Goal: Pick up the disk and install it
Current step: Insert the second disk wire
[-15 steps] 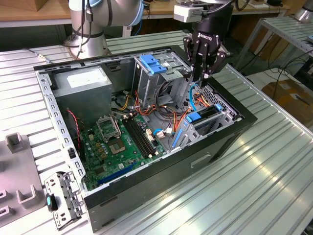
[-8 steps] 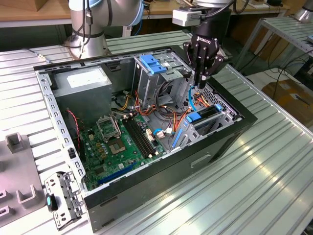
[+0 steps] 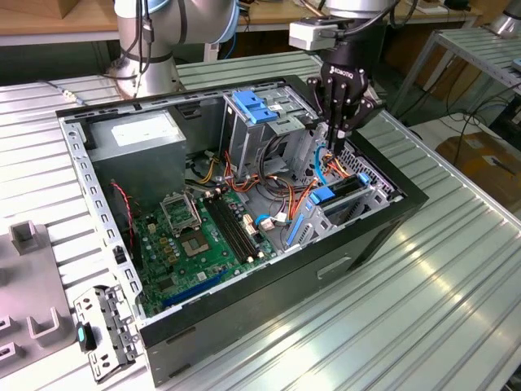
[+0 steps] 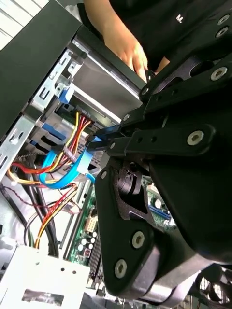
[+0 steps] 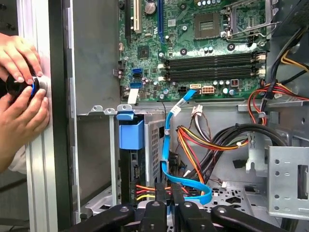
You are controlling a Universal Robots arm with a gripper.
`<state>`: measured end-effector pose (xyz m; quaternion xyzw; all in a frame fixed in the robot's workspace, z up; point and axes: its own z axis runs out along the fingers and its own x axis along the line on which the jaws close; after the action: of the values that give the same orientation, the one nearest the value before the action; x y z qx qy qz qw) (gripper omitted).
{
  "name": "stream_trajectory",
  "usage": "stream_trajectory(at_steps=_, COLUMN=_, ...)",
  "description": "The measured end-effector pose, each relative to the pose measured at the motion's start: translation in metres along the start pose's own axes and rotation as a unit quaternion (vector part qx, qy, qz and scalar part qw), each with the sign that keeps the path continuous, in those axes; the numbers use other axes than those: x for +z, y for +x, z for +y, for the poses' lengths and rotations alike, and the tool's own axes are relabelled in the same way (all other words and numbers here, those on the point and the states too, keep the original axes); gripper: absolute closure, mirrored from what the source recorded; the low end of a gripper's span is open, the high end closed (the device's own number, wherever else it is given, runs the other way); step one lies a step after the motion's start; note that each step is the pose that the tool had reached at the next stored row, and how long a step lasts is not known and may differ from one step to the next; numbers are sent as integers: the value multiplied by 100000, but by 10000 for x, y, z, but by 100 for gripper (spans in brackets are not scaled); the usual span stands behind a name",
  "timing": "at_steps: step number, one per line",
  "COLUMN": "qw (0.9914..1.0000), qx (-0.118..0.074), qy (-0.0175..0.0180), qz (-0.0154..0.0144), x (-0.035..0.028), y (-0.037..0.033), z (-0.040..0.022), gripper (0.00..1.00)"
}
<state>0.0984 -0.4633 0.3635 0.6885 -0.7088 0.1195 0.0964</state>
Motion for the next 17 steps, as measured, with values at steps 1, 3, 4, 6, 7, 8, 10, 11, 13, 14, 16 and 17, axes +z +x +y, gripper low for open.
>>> stream_trajectory(at_steps=1, qw=100000, qx=-160, qy=72, qz=-13, x=14, y=33, z=4, gripper=84)
stream_trajectory(at_steps=3, qw=99999, qx=-445, qy=162, qz=-22, x=38, y=68, z=14, gripper=84)
stream_trajectory(at_steps=4, qw=99998, qx=-553, qy=197, qz=-38, x=51, y=76, z=28, gripper=84)
stream_trajectory(at_steps=6, qw=99998, qx=-658, qy=232, qz=-28, x=79, y=92, z=101, gripper=84)
stream_trajectory(at_steps=7, qw=99997, qx=-711, qy=245, qz=-26, x=98, y=104, z=150, gripper=84)
stream_trajectory(at_steps=8, qw=99995, qx=-963, qy=412, qz=-42, x=109, y=110, z=159, gripper=84)
stream_trajectory(at_steps=10, qw=99987, qx=-1343, qy=861, qz=-73, x=130, y=121, z=161, gripper=84)
stream_trajectory(at_steps=11, qw=99983, qx=-1511, qy=1055, qz=-77, x=139, y=132, z=162, gripper=84)
stream_trajectory(at_steps=13, qw=99972, qx=-1887, qy=1436, qz=-103, x=156, y=153, z=165, gripper=84)
stream_trajectory(at_steps=14, qw=99966, qx=-2075, qy=1597, qz=-109, x=162, y=161, z=167, gripper=84)
stream_trajectory(at_steps=16, qw=99951, qx=-2443, qy=1952, qz=-142, x=179, y=178, z=174, gripper=84)
stream_trajectory(at_steps=17, qw=99950, qx=-2480, qy=1970, qz=-133, x=178, y=179, z=174, gripper=84)
